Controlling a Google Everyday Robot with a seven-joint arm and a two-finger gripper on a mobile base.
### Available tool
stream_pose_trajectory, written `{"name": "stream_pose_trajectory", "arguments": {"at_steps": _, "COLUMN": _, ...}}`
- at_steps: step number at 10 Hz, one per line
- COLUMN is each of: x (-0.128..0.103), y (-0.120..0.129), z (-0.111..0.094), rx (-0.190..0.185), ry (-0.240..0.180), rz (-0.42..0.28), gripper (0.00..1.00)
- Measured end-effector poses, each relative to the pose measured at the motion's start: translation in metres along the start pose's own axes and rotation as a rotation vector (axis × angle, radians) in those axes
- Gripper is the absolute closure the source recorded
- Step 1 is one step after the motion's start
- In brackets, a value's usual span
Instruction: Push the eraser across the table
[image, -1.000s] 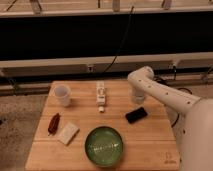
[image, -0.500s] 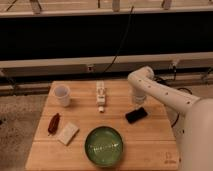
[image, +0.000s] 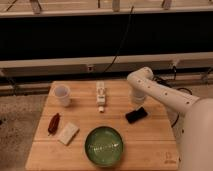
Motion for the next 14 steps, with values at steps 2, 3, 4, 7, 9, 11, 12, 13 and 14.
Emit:
{"name": "stream_pose_trajectory", "arguments": {"at_steps": 2, "x": -0.0004, "y": 0.0005, "z": 0.0006, "rx": -0.003, "ry": 0.007, "rz": -0.018, "gripper": 0.99}}
{"name": "stream_pose_trajectory", "arguments": {"at_steps": 3, "x": -0.0014, "y": 0.0004, "z": 0.0009, "rx": -0.004, "ry": 0.008, "rz": -0.026, "gripper": 0.99}}
{"name": "stream_pose_trajectory", "arguments": {"at_steps": 4, "x": -0.0017, "y": -0.0002, "z": 0.0009, "rx": -0.005, "ry": 0.010, "rz": -0.033, "gripper": 0.99}}
{"name": "stream_pose_trajectory", "arguments": {"at_steps": 7, "x": -0.0020, "y": -0.0033, "z": 0.0018, "rx": -0.012, "ry": 0.019, "rz": -0.056, "gripper": 0.99}}
{"name": "stream_pose_trajectory", "arguments": {"at_steps": 9, "x": -0.0041, "y": -0.0020, "z": 0.0029, "rx": -0.017, "ry": 0.024, "rz": -0.077, "gripper": 0.99}}
{"name": "stream_pose_trajectory", "arguments": {"at_steps": 11, "x": -0.0060, "y": -0.0034, "z": 0.0029, "rx": -0.019, "ry": 0.028, "rz": -0.084, "gripper": 0.99}}
{"name": "stream_pose_trajectory", "arguments": {"at_steps": 12, "x": -0.0066, "y": -0.0037, "z": 0.0031, "rx": -0.019, "ry": 0.030, "rz": -0.088, "gripper": 0.99}}
{"name": "stream_pose_trajectory", "arguments": {"at_steps": 13, "x": -0.0068, "y": -0.0038, "z": 0.0034, "rx": -0.019, "ry": 0.031, "rz": -0.095, "gripper": 0.99}}
{"name": "stream_pose_trajectory", "arguments": {"at_steps": 14, "x": -0.0067, "y": -0.0039, "z": 0.0041, "rx": -0.018, "ry": 0.034, "rz": -0.104, "gripper": 0.99}}
